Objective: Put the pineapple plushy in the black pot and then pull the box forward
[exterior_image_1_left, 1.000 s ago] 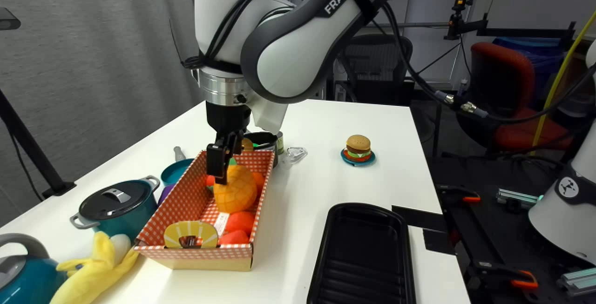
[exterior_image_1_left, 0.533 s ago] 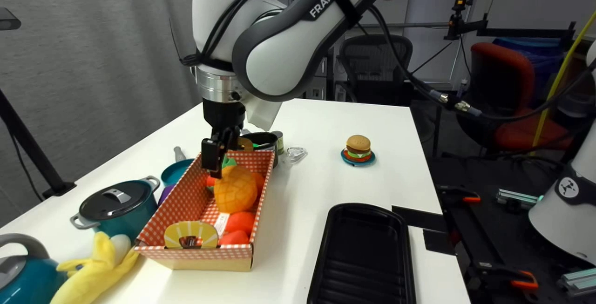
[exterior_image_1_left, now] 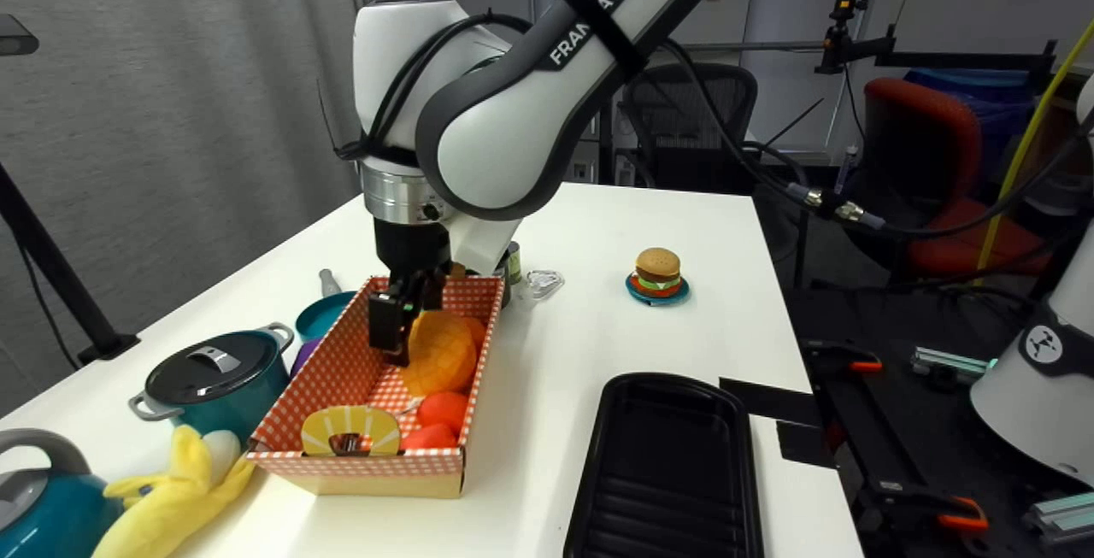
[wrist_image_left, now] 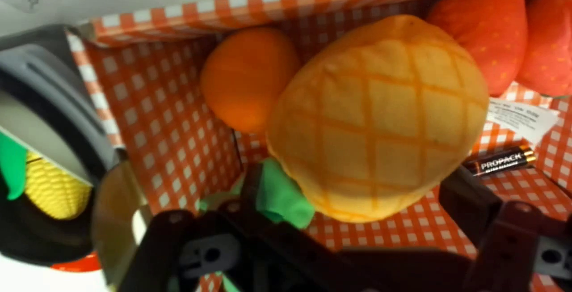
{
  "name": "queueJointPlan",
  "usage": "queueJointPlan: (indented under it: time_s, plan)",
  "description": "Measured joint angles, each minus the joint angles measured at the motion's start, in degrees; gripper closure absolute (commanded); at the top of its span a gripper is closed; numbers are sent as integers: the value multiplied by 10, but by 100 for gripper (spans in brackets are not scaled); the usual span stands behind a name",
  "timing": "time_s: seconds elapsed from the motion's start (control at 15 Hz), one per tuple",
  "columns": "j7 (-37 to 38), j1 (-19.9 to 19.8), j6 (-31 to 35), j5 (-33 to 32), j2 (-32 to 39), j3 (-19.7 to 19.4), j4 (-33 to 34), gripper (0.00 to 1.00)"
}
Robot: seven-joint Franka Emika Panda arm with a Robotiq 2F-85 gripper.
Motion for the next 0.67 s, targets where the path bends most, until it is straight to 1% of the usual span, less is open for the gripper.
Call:
queueJointPlan:
  time_s: [0.07, 0.13, 0.2, 0.27, 0.53, 0.67]
  plan:
    - [0, 0, 0, 4, 5, 3, 0, 0]
    - [0, 0, 0, 8, 9, 4, 0, 24]
    - [0, 0, 0, 11, 12, 4, 0, 28]
    - [0, 0, 0, 14, 14, 4, 1, 34]
    - [1, 0, 0, 17, 15, 2, 3, 65]
    - [2, 3, 0, 17, 13, -1, 5, 77]
